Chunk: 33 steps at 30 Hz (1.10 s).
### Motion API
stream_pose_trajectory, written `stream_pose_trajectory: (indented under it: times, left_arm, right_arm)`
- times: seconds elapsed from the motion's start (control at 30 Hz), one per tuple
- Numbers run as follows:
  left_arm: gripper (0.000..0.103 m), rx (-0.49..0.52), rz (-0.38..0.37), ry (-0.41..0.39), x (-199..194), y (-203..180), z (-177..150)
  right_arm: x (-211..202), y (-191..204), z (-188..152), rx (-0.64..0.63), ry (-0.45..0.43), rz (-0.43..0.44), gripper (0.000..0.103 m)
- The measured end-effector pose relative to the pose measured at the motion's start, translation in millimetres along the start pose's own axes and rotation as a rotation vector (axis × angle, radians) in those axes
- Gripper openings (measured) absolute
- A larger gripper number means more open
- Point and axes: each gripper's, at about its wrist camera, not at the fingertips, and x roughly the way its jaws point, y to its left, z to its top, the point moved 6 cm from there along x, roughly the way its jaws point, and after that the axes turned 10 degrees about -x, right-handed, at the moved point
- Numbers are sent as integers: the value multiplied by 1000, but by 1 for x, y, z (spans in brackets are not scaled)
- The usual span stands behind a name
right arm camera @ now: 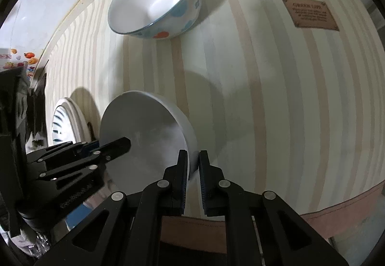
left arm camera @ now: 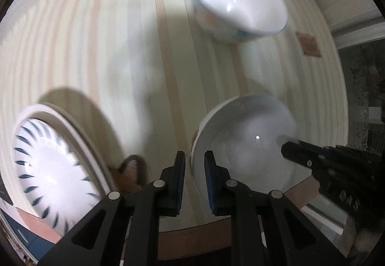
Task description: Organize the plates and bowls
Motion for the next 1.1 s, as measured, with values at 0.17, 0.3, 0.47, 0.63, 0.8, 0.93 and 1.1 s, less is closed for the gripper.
stream_pose_trajectory:
  times: [0.17,0.3,0.47,0.63,0.8,0.93,1.1]
  left_arm:
    - [19,12,-43,-120,-62,-10,21]
    - [29,-14,-65,-170,-77,-11,52]
    - [29,-64,-66,-139,-53,-16,103]
    - [29,-59,-39,-76,-13,-13,131]
    - [29,-53,-20,-28,15,-18,146]
    - [17,-50,-31,-28,24,-22,148]
    - [15,-18,-5,-50,25,-31,141]
  right_arm:
    - [-38,-6,11,11,-77,31,13]
    - [-68,-15,34,37,-151,51,38]
    - [-83,-33,81,81,-228,81,52]
    - [-65,-40,122,100,-233,83,52]
    - [-33,-41,143,111,-197,100,51]
    - [-13,-40,154,112,-171,75,16]
    - [-10,-36,157,93,-175,31,12]
